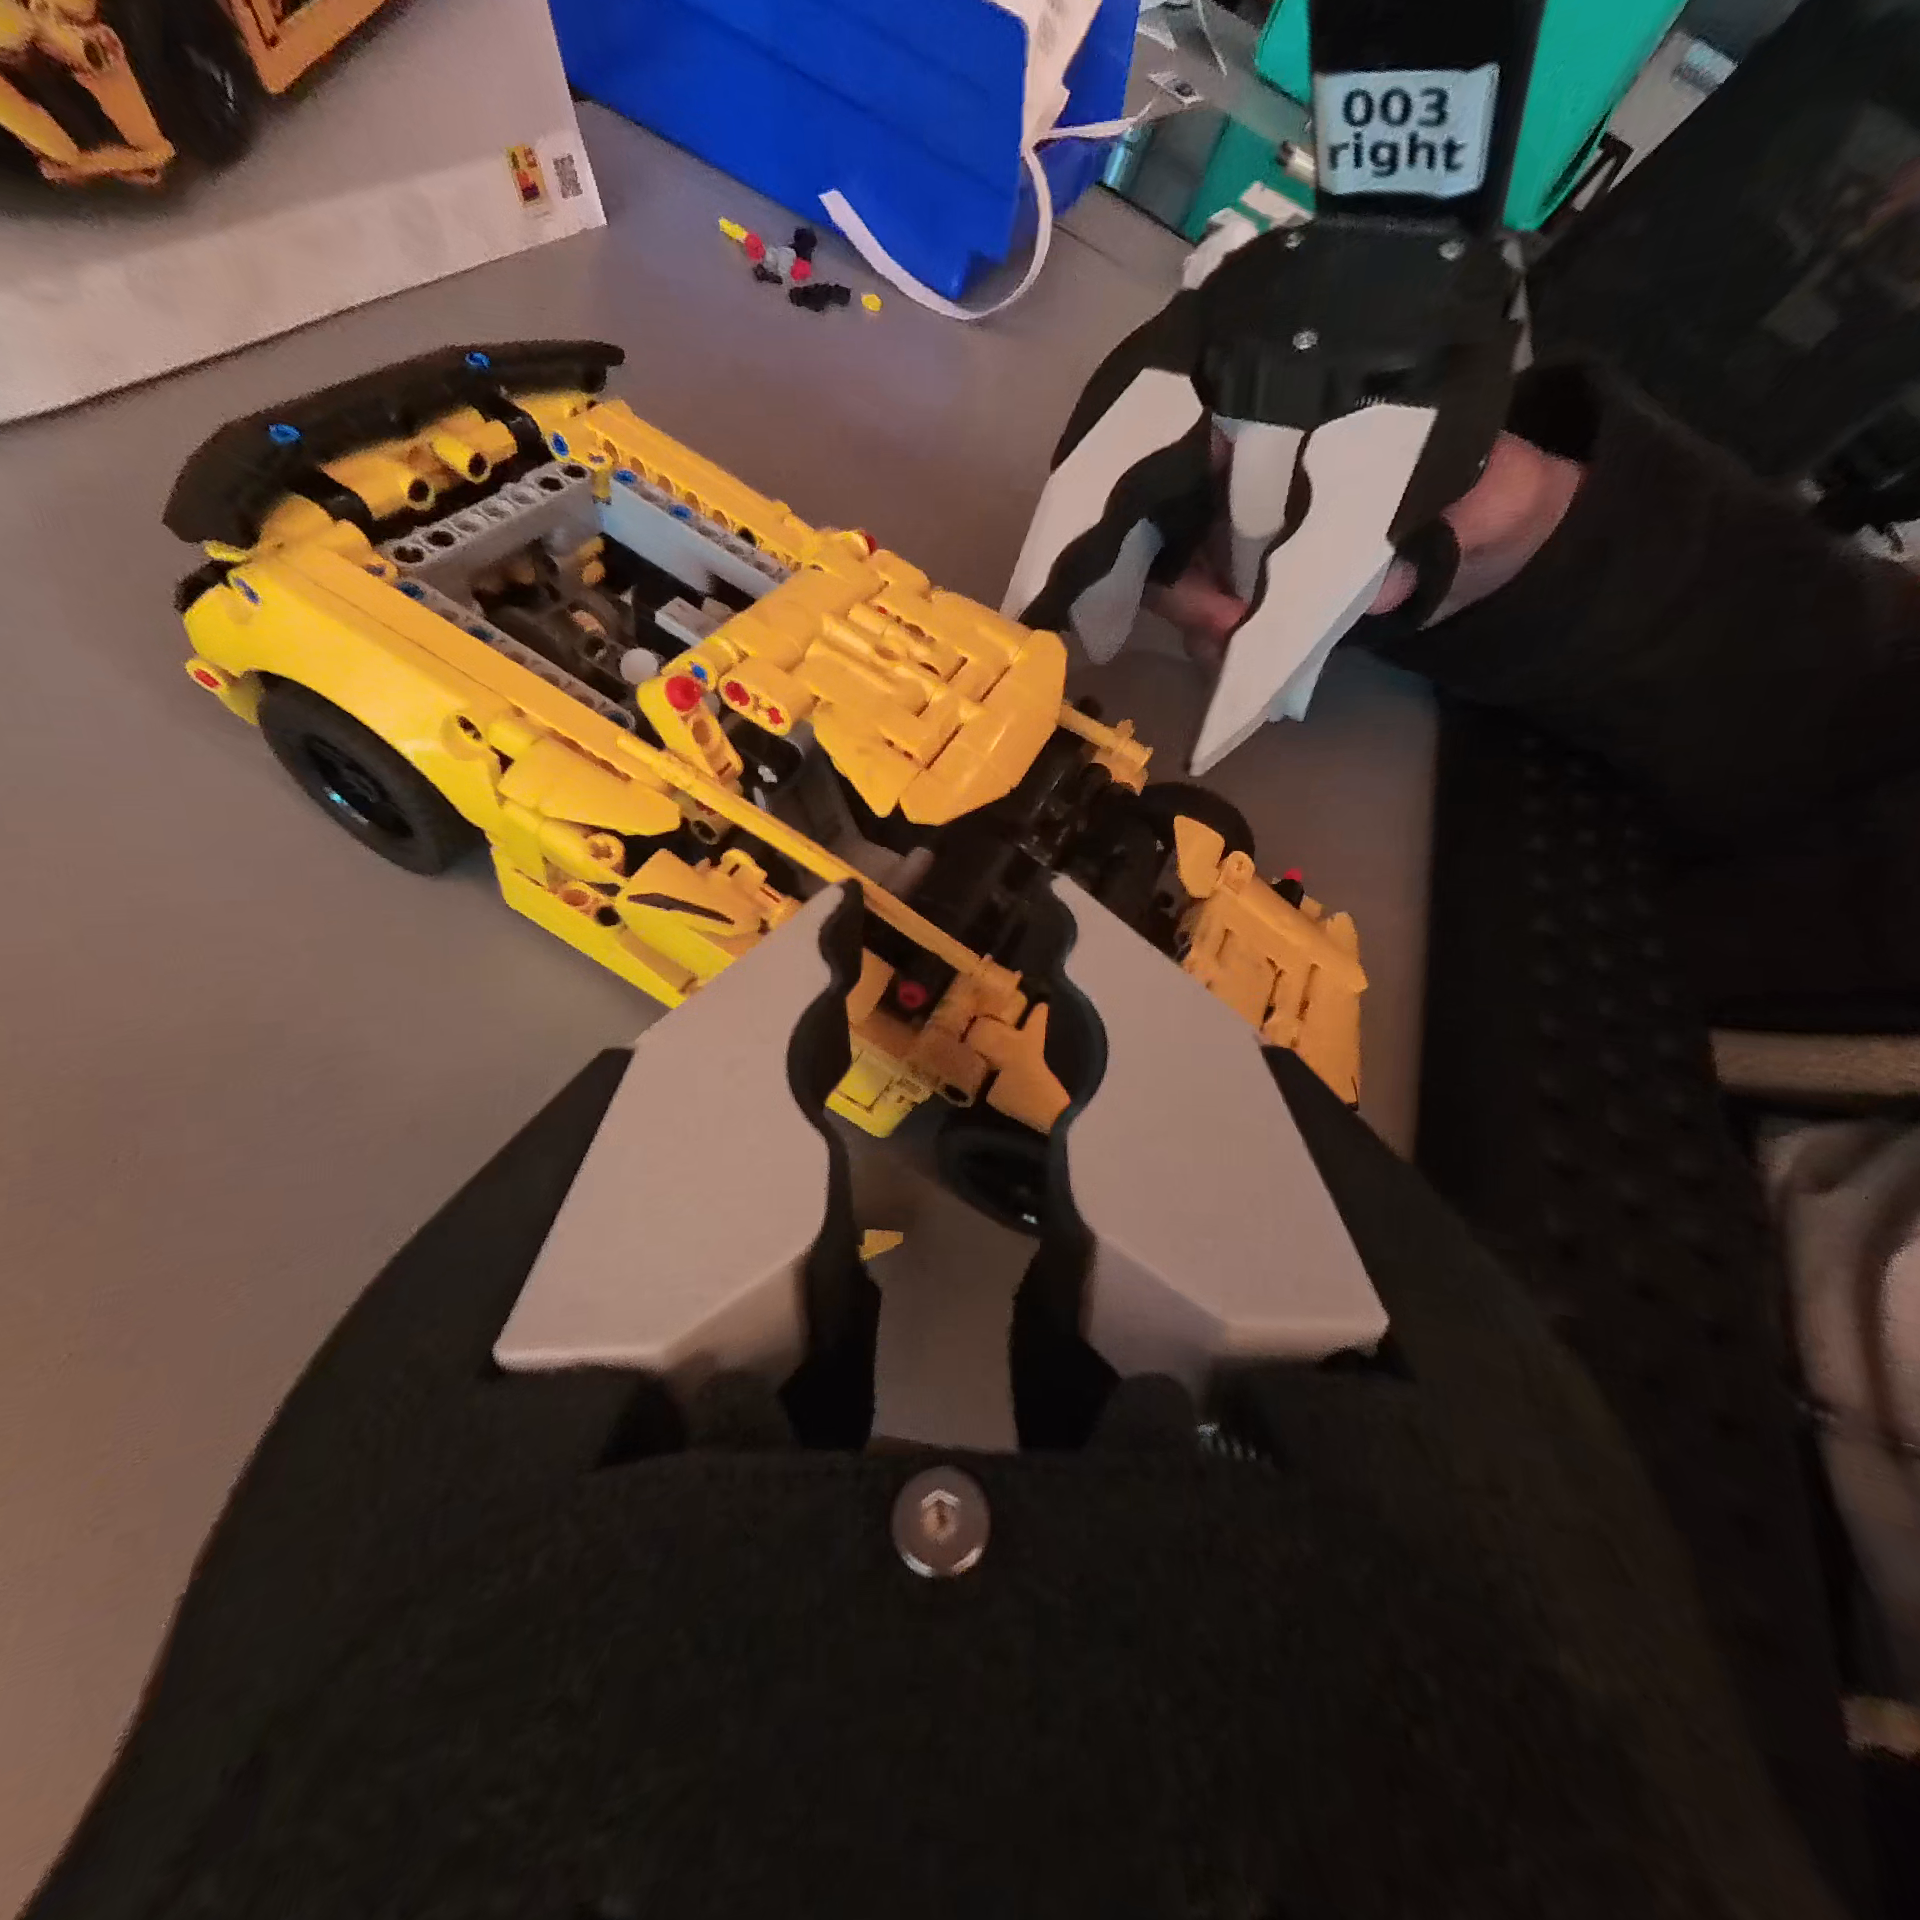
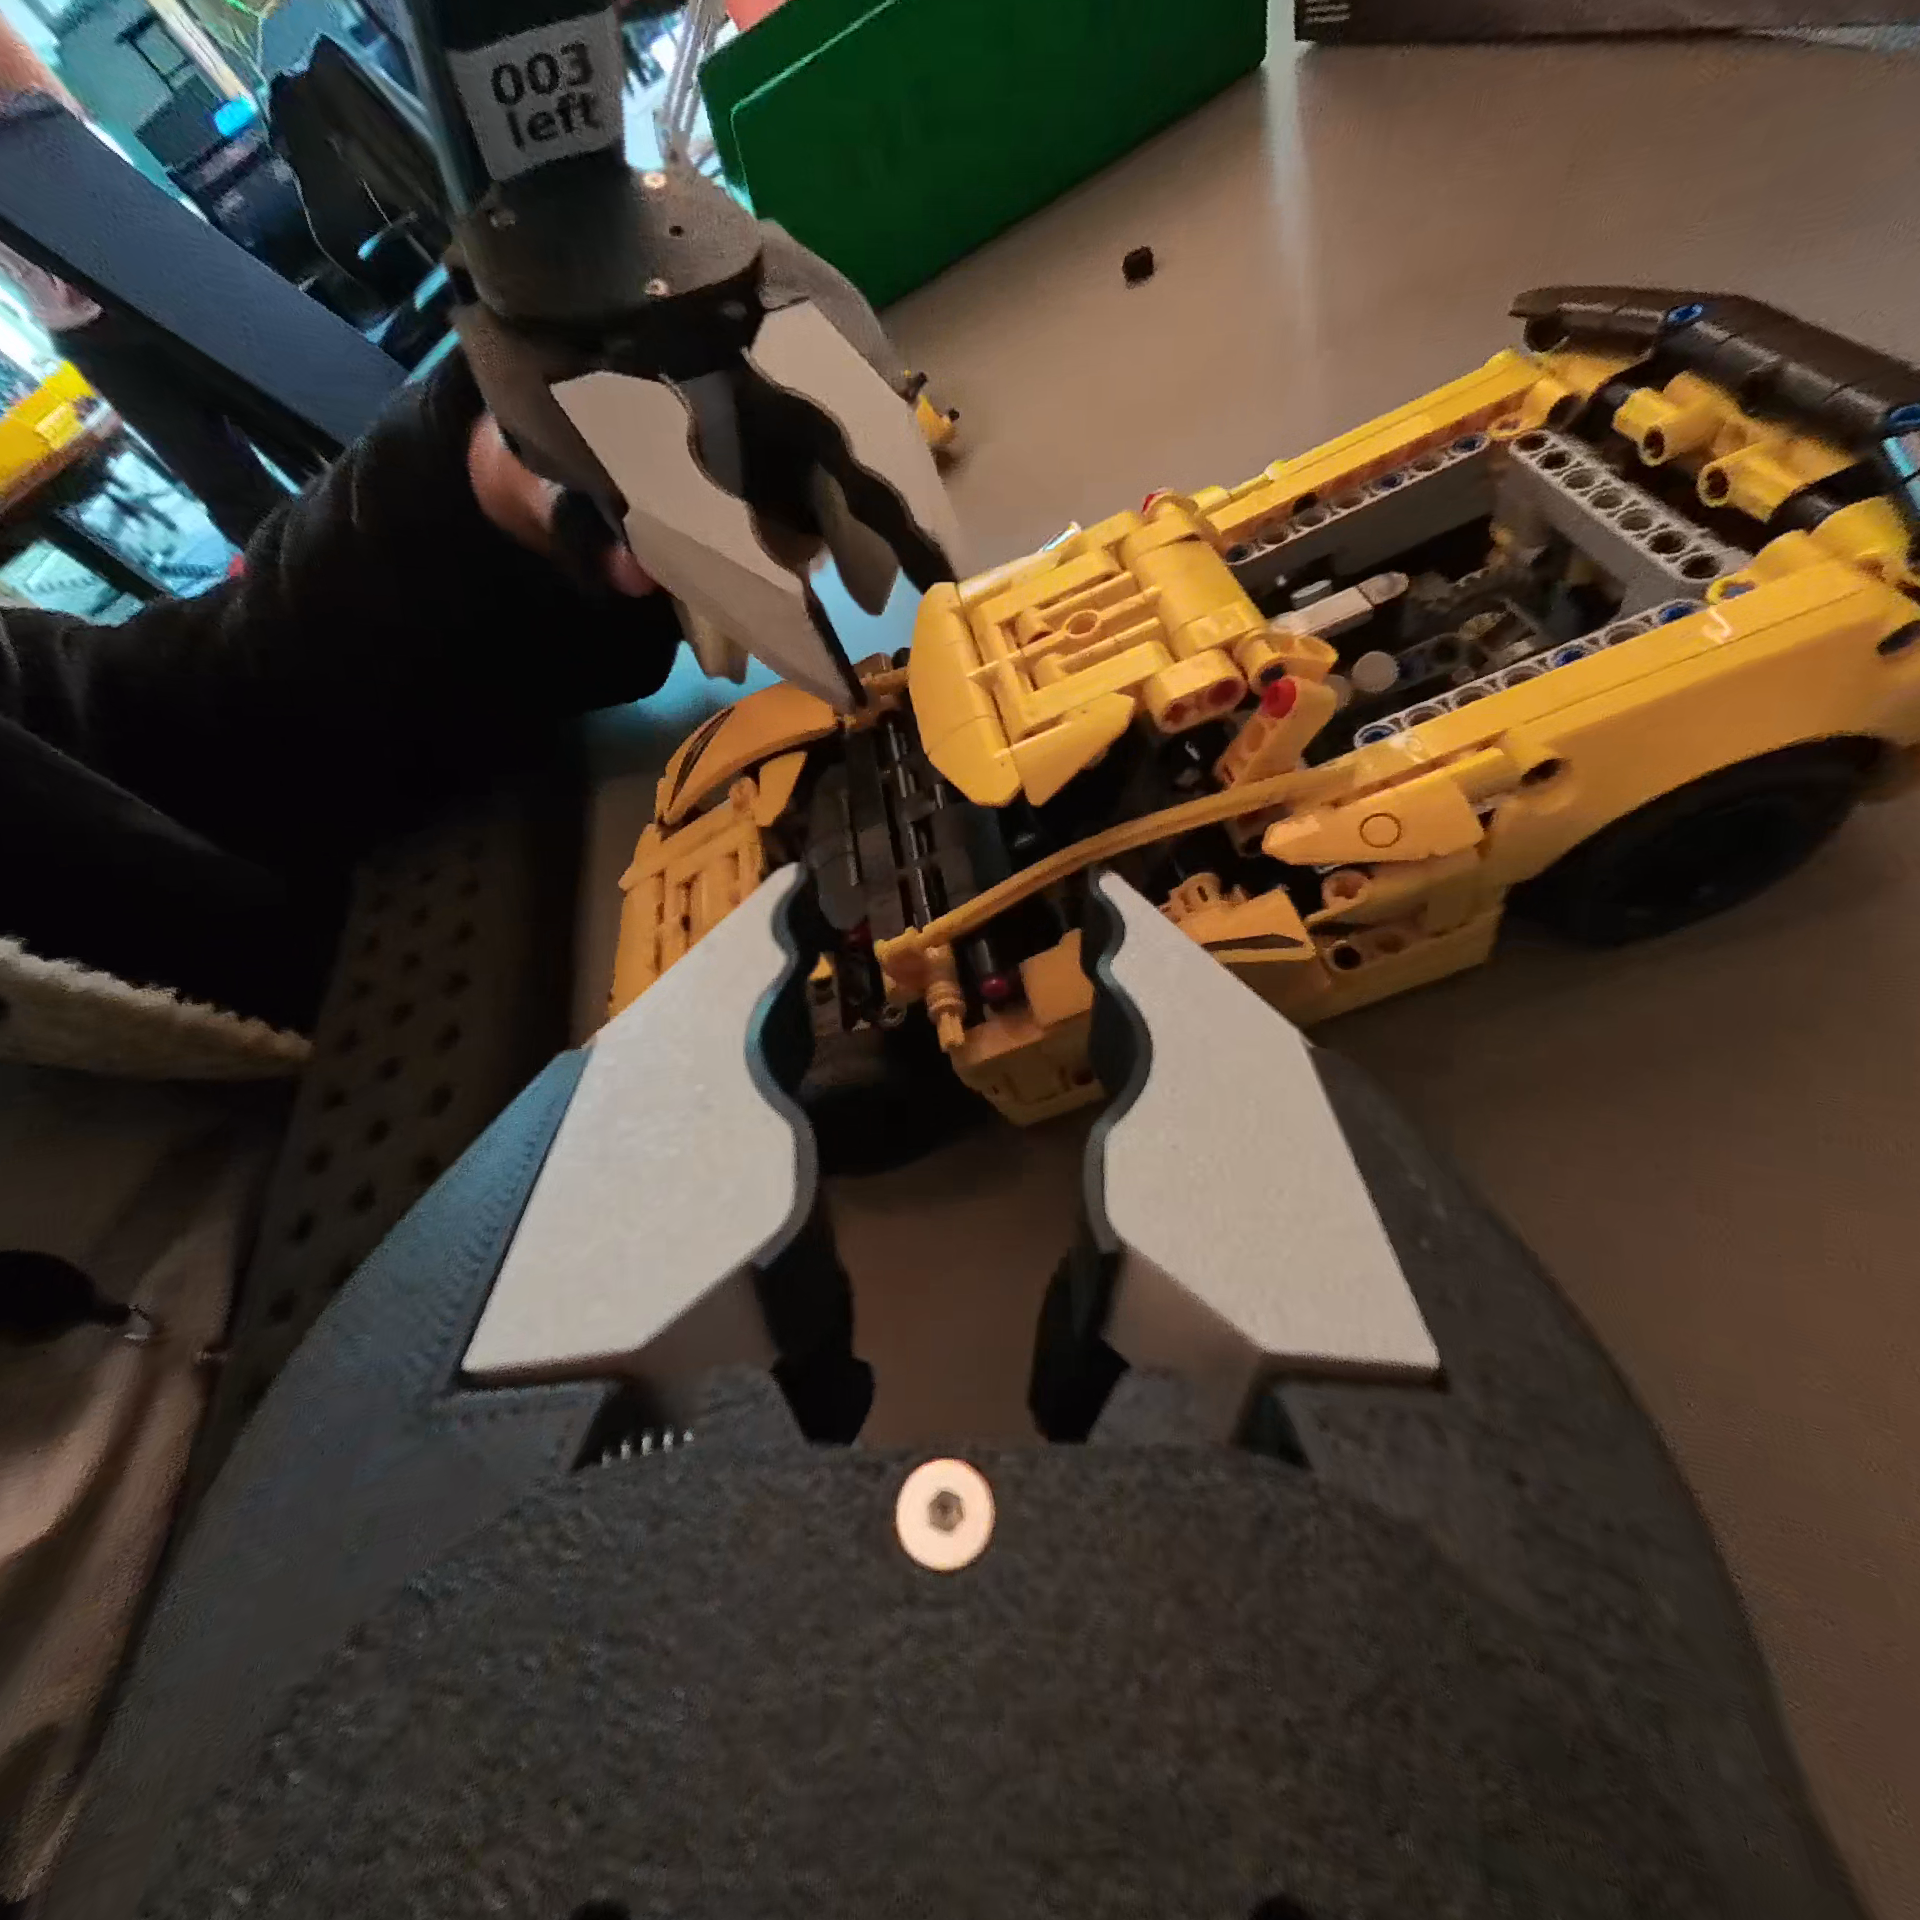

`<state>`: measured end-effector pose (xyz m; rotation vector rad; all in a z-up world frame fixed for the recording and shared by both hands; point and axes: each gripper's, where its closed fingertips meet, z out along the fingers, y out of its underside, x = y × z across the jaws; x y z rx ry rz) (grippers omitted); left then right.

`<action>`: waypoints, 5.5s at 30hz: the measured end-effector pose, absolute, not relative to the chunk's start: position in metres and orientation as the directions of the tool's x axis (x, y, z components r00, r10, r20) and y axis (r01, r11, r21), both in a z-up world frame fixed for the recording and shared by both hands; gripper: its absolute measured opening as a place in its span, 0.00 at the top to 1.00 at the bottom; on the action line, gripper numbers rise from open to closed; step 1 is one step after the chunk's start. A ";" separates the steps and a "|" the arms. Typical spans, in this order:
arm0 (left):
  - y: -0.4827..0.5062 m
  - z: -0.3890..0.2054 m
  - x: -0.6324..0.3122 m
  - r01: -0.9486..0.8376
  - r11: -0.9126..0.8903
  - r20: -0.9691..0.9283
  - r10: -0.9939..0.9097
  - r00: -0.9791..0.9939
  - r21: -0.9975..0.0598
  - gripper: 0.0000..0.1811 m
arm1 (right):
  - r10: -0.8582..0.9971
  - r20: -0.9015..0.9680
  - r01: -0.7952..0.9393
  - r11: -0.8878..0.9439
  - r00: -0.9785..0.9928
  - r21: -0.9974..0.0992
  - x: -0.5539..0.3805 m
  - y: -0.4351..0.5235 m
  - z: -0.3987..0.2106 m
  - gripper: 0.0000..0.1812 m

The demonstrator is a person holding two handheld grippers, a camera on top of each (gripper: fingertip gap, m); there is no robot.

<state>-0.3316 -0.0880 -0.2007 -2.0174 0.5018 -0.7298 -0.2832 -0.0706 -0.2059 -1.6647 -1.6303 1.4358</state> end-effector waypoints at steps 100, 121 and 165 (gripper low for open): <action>-0.102 -0.211 -0.313 -0.324 -0.307 0.012 -0.743 0.669 -0.895 0.97 | 0.966 0.075 0.851 -0.178 0.247 -0.495 -0.087 0.071 -0.260 0.92; -0.102 -0.211 -0.313 -0.307 -0.328 0.040 -0.738 0.674 -0.894 0.96 | 0.949 0.188 0.508 0.295 -0.253 -0.809 -0.250 -0.081 -0.212 0.91; -0.105 -0.213 -0.309 -0.285 -0.339 0.072 -0.747 0.661 -0.897 1.00 | 0.896 -0.383 0.520 -0.222 -0.225 -0.825 -0.215 -0.068 -0.206 0.91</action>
